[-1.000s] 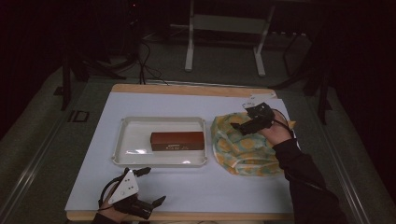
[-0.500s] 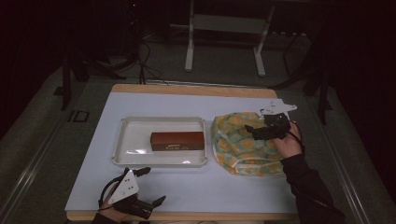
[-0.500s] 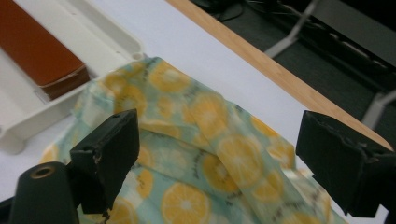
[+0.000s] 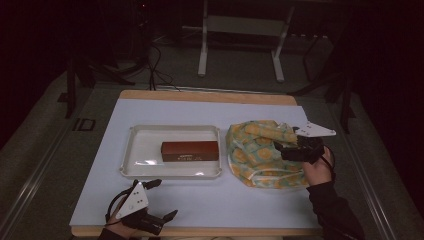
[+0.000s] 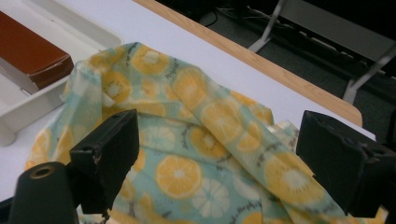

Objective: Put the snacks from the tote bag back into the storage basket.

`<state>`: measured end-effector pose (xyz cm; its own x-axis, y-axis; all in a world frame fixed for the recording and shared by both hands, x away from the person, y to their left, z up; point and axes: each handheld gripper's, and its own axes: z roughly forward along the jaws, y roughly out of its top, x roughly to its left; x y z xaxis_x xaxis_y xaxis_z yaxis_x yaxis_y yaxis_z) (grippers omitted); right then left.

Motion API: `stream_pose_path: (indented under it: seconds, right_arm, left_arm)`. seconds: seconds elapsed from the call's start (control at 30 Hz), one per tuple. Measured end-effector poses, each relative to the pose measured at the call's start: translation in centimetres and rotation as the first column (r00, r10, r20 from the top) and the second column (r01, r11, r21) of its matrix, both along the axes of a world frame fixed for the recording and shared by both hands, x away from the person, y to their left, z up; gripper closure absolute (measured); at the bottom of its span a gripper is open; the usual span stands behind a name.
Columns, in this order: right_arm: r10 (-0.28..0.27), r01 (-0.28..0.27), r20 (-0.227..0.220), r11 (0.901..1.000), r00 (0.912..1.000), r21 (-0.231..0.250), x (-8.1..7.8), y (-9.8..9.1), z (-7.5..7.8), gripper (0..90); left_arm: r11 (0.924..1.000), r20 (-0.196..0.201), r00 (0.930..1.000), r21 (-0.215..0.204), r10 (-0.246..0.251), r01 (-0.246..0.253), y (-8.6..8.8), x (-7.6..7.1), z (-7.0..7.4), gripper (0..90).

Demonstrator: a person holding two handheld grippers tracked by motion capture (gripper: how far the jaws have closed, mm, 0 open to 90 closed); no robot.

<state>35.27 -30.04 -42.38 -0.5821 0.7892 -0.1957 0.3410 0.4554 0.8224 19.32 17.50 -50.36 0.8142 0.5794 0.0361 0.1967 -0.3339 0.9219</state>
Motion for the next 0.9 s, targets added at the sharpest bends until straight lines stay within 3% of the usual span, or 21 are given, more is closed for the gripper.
stream_pose_path:
  seconds: [0.2,0.4,0.73,0.9]
  right_arm:
    - [-0.036,0.036,0.002,0.999,0.9993,0.027,-1.3,-1.1,-1.0,13.3]
    - [-0.087,0.085,0.061,0.9958,0.9943,0.034,-3.0,-1.8,-2.0,12.4]
    - [-0.14,0.129,0.086,0.985,0.9865,0.114,-5.3,-2.9,-4.0,11.6]
    - [-0.159,0.151,0.09,0.984,0.9832,0.095,-6.4,-3.2,-5.3,11.2]
  left_arm:
    - [1.0,-0.001,1.0,0.002,-0.001,0.001,0.0,0.0,0.0,0.0]
    - [1.0,-0.001,1.0,0.003,-0.002,0.002,-0.1,0.0,0.0,0.0]
    - [0.9999,-0.001,1.0,0.007,-0.008,0.008,-0.1,-0.1,0.0,0.0]
    - [0.9999,-0.001,1.0,0.008,-0.009,0.009,-0.1,-0.1,0.0,0.0]
